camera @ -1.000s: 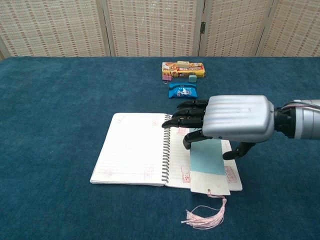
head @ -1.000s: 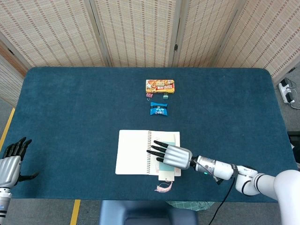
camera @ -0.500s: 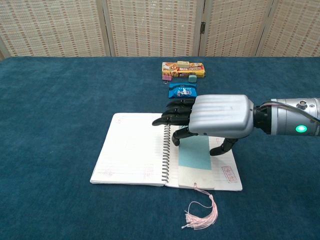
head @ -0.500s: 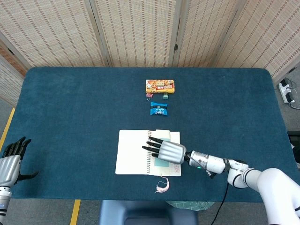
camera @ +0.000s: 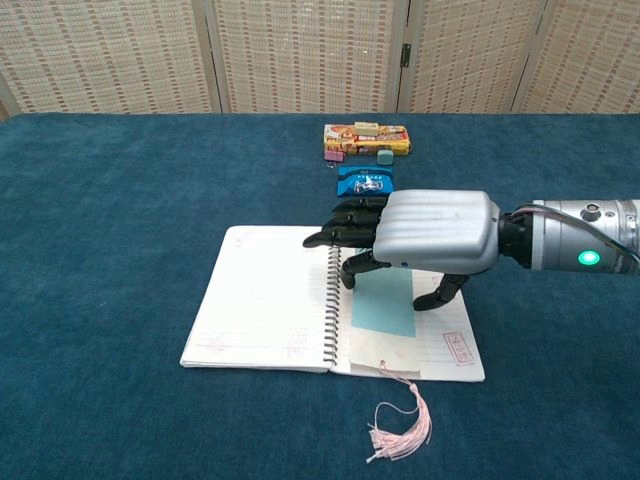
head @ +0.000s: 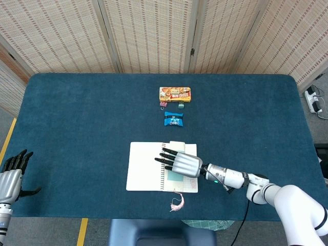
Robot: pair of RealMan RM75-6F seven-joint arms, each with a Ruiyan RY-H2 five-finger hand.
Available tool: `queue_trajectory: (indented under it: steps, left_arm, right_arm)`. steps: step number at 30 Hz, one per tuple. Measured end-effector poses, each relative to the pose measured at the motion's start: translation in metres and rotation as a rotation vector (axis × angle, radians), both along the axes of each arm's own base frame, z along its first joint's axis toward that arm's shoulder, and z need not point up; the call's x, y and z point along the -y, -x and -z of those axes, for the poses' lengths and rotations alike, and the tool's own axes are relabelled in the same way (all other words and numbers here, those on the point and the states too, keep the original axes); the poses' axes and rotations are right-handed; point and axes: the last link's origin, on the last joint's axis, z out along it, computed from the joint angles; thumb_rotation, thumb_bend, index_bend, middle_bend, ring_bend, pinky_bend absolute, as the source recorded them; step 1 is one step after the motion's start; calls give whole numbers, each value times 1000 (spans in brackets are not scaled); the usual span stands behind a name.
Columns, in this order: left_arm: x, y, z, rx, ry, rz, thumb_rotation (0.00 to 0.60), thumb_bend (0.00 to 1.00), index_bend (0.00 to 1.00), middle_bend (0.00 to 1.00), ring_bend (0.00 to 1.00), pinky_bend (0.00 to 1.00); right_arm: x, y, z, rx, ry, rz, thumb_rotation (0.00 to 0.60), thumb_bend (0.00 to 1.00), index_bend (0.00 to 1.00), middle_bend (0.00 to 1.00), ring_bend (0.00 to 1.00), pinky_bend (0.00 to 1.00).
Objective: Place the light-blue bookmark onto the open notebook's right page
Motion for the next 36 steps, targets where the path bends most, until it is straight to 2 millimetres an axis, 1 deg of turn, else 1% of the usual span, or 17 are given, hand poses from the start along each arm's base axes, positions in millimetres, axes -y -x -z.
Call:
queue_trajectory:
  steps: [16,28,36]
  left_arm:
    - [0,-1,2,-3,2,-1,600,106,32,0,0,0]
    - [1,-4,4,-12,6,8,600,105,31,0,0,0]
    - [4,-8,6,-9,9,10,600,121,35,0,0,0]
  right_arm:
    - [2,1,0,-7,0,-1,600,248,414,0,7,0]
    - [-1,1,-2,4,2,-26,600,246,414,0,0,0]
    - [-3,2,-3,-5,12,-27,600,232,371,0,0,0]
